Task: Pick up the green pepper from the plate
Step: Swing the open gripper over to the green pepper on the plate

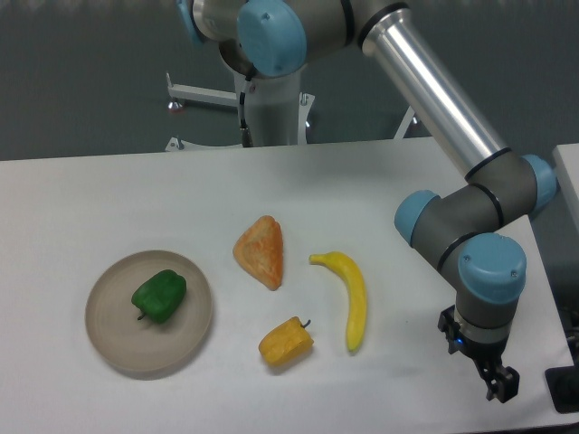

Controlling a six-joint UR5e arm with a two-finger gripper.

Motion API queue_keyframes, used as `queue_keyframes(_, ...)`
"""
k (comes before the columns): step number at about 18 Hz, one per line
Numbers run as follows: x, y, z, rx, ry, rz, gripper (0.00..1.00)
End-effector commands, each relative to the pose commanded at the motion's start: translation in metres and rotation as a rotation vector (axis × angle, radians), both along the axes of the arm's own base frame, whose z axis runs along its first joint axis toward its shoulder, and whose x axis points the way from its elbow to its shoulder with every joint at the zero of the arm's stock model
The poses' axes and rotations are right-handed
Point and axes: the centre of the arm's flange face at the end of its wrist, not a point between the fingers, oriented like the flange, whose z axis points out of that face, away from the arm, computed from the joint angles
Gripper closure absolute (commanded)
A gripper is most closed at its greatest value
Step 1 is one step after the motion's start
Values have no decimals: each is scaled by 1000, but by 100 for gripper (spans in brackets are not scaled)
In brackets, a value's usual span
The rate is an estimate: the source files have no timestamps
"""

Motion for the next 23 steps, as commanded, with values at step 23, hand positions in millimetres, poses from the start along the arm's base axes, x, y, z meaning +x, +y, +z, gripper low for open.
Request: queue_keyframes(23, 317, -14, 42, 163, -430, 577, 0)
